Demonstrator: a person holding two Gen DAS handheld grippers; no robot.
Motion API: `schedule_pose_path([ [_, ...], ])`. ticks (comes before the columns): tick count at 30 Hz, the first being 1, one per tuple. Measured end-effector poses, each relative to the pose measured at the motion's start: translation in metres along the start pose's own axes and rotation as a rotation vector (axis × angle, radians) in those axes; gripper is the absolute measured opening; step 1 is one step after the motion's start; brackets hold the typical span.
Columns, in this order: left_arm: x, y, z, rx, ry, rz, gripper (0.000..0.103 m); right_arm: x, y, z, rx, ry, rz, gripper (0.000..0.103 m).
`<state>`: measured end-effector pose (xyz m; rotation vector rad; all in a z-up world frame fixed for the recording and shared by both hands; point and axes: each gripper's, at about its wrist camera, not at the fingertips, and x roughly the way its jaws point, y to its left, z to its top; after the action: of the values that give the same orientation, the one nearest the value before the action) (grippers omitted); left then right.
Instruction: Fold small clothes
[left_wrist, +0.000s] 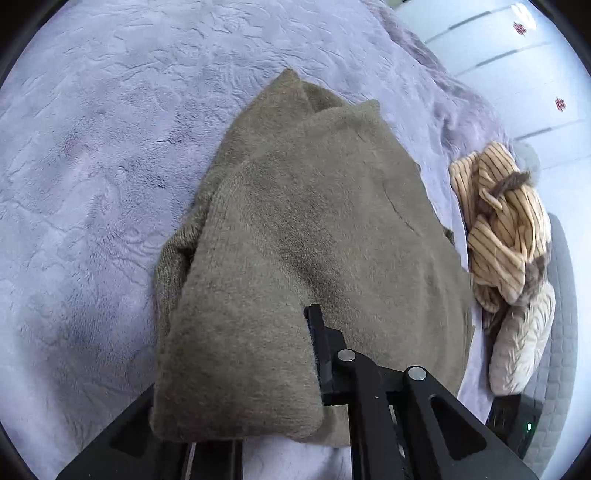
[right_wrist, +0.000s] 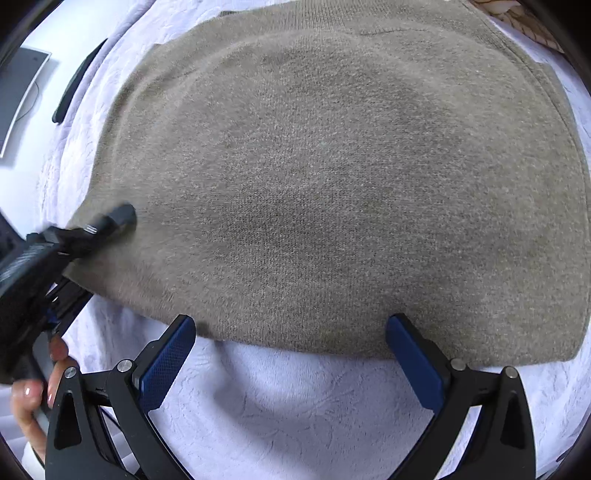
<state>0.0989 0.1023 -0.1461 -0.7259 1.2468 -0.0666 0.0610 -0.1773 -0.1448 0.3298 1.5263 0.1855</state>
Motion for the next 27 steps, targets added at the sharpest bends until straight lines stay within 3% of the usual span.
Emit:
schedule_pose_path([
  [3, -0.006, -0.014, -0.002, 0.082, -0.036, 0.058, 0.013, -0.014, -0.007, -0.006, 0.029, -0.010, 0.043, 0.103],
  [9, -0.029, -0.082, -0.027, 0.509, -0.180, 0.178, 0.013, -0.046, -0.043, -0.024, 0.106, -0.052, 0.100, 0.103],
  [13, -0.025, -0.116, -0.048, 0.743, -0.204, 0.217, 0.013, -0.079, -0.073, -0.023, 0.123, -0.112, 0.132, 0.103],
  [16, -0.020, -0.125, -0.055, 0.798, -0.205, 0.228, 0.013, -0.108, -0.079, -0.002, 0.070, -0.137, 0.165, 0.103],
  [19, -0.016, -0.133, -0.060, 0.826, -0.214, 0.242, 0.013, -0.132, -0.056, 0.043, -0.071, -0.087, 0.186, 0.103],
  [24, -0.014, -0.129, -0.065, 0.856, -0.221, 0.254, 0.013, -0.120, 0.021, 0.113, -0.251, 0.066, 0.237, 0.103],
  [27, -0.014, -0.127, -0.068, 0.863, -0.229, 0.253, 0.013, -0.096, 0.080, 0.143, -0.363, 0.172, 0.214, 0.103],
])
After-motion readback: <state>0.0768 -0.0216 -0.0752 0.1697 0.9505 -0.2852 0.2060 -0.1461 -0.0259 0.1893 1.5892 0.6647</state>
